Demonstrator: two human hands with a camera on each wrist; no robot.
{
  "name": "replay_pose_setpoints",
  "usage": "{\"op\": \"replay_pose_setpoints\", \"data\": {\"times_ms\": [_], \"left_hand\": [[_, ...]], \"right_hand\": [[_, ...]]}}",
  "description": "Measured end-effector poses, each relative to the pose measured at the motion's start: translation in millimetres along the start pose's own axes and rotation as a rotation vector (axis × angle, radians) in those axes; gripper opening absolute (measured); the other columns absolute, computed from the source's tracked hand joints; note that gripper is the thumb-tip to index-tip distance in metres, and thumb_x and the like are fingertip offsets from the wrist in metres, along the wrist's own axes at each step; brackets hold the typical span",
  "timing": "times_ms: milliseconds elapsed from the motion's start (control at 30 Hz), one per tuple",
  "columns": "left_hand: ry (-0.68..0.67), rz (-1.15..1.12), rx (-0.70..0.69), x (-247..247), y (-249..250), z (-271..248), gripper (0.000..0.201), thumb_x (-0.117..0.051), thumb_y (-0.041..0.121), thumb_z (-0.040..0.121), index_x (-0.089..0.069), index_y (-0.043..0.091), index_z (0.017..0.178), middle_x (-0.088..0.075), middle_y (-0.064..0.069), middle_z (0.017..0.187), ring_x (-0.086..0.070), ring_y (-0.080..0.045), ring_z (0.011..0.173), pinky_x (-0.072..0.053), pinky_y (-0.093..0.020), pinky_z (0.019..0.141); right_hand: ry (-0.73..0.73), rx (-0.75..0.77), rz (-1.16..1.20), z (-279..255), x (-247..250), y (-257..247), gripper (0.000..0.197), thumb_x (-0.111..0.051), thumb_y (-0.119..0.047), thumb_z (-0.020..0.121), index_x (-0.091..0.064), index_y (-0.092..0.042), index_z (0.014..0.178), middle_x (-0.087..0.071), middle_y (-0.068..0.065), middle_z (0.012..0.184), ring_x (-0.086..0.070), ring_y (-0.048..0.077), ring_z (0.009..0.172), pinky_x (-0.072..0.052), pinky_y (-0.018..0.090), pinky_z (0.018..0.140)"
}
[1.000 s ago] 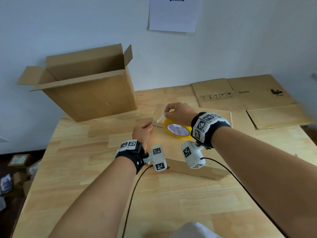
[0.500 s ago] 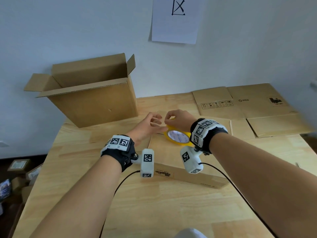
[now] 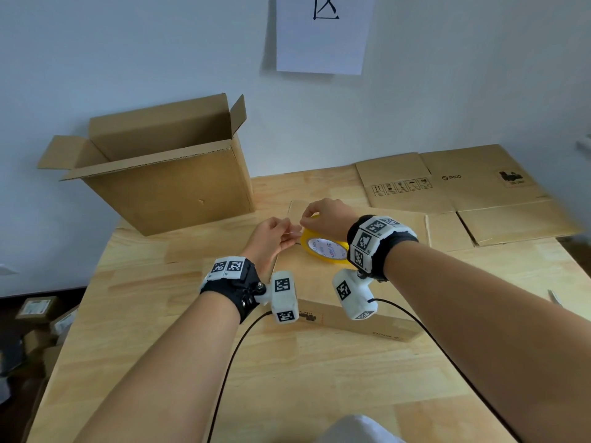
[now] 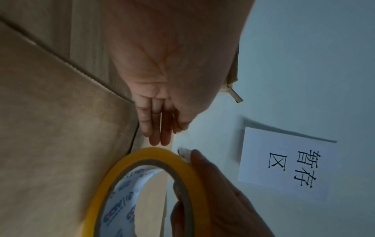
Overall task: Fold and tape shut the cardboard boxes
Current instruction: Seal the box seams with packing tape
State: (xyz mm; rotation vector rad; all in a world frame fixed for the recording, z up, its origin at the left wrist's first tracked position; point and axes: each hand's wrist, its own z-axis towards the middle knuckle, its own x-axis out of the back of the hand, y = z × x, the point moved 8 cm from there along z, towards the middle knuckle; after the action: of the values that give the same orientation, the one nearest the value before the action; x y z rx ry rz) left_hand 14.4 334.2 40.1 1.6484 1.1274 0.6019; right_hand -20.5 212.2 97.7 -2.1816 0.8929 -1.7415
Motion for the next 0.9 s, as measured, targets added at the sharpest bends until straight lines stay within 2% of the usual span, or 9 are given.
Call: {"op": "replay_pose_setpoints", "data": {"times_ms": [67,100,200,300,367,433,467,667,900], "left_hand": [[0.003,0.018,0.019,-2.8,-7.8,2.1,0.020,-0.040,0.015,0.103,-0.049,0.007,0.088,-0.063,-0.009,0.096,-0.062,-0.020,0.094,-0.046,-0.034,0.098],[0.007,0.023,0.028,-3.5,-11.5,3.5,0.020,-0.040,0.015,0.103,-0.050,0.007,0.087,-0.063,-0.010,0.099,-0.061,-0.021,0.097,-0.045,-0.034,0.100],[0.006,0.012,0.040,-6.8,-18.5,9.4,0.021,-0.041,0.014,0.102,-0.050,0.006,0.086,-0.061,-0.016,0.105,-0.059,-0.025,0.105,-0.044,-0.034,0.101],[0.017,-0.033,0.050,-4.9,-20.4,11.8,0.023,-0.039,0.014,0.103,-0.047,0.006,0.083,-0.062,-0.014,0.099,-0.060,-0.023,0.101,-0.043,-0.035,0.102],[0.031,-0.070,0.055,-1.3,-22.2,13.2,0.022,-0.037,0.014,0.103,-0.046,0.006,0.084,-0.062,-0.014,0.098,-0.061,-0.020,0.097,-0.043,-0.034,0.101],[0.033,-0.065,0.066,-0.9,-22.9,14.5,0.020,-0.038,0.015,0.103,-0.047,0.005,0.088,-0.063,-0.013,0.099,-0.063,-0.017,0.094,-0.044,-0.031,0.100],[0.037,-0.052,0.070,-0.6,-22.7,15.4,0.019,-0.039,0.016,0.103,-0.048,0.005,0.090,-0.064,-0.012,0.099,-0.063,-0.017,0.094,-0.045,-0.031,0.100],[0.091,-0.042,0.055,2.3,-19.2,16.6,0.021,-0.039,0.015,0.103,-0.048,0.004,0.088,-0.064,-0.011,0.095,-0.063,-0.019,0.094,-0.049,-0.027,0.089],[0.112,-0.052,0.048,3.8,-18.7,18.4,0.022,-0.039,0.014,0.103,-0.045,0.005,0.084,-0.063,-0.013,0.091,-0.064,-0.017,0.084,-0.048,-0.029,0.090]], "right_hand": [[-0.038,-0.008,-0.067,1.6,-3.0,-1.7,0.038,-0.045,-0.032,0.094,-0.064,-0.008,0.117,-0.064,0.008,0.119,-0.060,0.026,0.107,-0.049,0.035,0.086],[-0.054,-0.015,-0.098,1.8,-4.2,-2.1,0.043,-0.043,-0.036,0.096,-0.061,-0.007,0.121,-0.062,0.009,0.122,-0.059,0.027,0.110,-0.048,0.035,0.088],[-0.068,-0.043,-0.088,2.7,-3.4,1.1,0.050,-0.033,-0.040,0.100,-0.053,-0.002,0.124,-0.060,0.016,0.120,-0.057,0.031,0.108,-0.045,0.036,0.088],[-0.071,-0.047,0.001,2.2,0.5,7.0,0.044,-0.033,-0.036,0.100,-0.048,-0.002,0.122,-0.057,0.014,0.119,-0.054,0.030,0.106,-0.042,0.035,0.082],[-0.063,-0.032,-0.034,-0.2,1.2,12.8,0.050,-0.032,-0.048,0.099,-0.057,-0.006,0.103,-0.060,0.009,0.097,-0.054,0.025,0.089,-0.039,0.030,0.070],[-0.029,-0.028,-0.045,-4.2,1.8,18.1,0.056,-0.032,-0.057,0.096,-0.051,-0.010,0.073,-0.051,0.004,0.071,-0.049,0.022,0.073,-0.035,0.029,0.057],[-0.016,-0.026,-0.040,-5.5,1.7,19.0,0.057,-0.032,-0.057,0.095,-0.045,-0.011,0.066,-0.047,0.003,0.066,-0.047,0.022,0.070,-0.033,0.028,0.055],[-0.008,0.012,-0.096,-4.4,2.4,10.4,0.057,-0.033,-0.055,0.096,-0.039,-0.012,0.060,-0.042,0.002,0.063,-0.045,0.020,0.068,-0.030,0.025,0.050],[-0.023,-0.011,-0.170,-0.1,8.9,12.5,0.057,-0.039,-0.058,0.093,-0.041,-0.012,0.059,-0.045,0.002,0.060,-0.042,0.015,0.054,-0.029,0.026,0.048]]}}
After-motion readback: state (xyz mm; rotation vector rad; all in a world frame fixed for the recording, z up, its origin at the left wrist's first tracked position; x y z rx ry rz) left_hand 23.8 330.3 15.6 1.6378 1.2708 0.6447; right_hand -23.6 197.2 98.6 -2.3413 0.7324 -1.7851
